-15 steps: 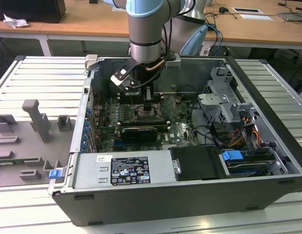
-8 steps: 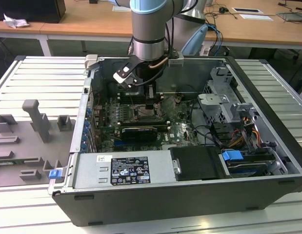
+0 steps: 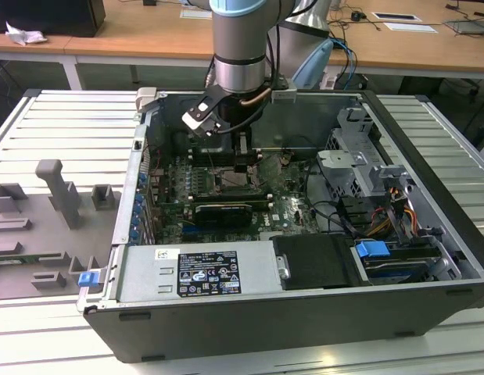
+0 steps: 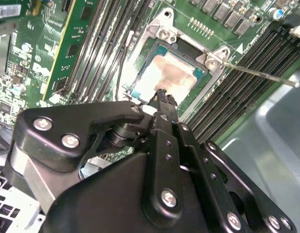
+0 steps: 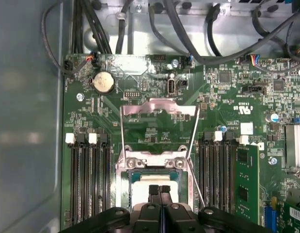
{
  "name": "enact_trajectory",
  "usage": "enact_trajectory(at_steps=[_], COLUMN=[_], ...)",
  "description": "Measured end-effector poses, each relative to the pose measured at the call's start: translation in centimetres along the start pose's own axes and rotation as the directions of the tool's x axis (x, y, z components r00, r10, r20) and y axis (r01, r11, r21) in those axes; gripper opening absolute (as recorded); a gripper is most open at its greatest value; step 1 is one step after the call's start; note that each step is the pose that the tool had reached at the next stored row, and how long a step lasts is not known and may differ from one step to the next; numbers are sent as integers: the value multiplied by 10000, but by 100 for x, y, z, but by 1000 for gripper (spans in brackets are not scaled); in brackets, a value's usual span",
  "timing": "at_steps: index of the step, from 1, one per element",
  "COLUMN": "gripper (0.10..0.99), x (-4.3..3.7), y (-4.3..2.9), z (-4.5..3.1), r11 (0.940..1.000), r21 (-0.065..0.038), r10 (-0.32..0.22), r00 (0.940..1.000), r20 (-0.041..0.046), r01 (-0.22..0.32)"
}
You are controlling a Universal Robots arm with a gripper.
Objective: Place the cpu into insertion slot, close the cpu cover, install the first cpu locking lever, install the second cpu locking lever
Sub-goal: 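Close the cpu cover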
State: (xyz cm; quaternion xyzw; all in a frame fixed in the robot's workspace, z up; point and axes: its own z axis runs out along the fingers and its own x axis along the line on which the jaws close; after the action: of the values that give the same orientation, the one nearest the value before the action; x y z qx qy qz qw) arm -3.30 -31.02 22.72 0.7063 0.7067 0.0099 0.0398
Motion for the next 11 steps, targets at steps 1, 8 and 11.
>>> enact_trajectory(at_steps=[1,8,11], gripper=[106,106,106], x=[0,-3,-5], y=[11,17,21], z=[1,-74,-121], r11=[10000,10000,10000], r21=[3,3,3], r10=[0,-5,-6], r00=[10000,10000,10000], r20=[0,63,96], r01=[0,5,6])
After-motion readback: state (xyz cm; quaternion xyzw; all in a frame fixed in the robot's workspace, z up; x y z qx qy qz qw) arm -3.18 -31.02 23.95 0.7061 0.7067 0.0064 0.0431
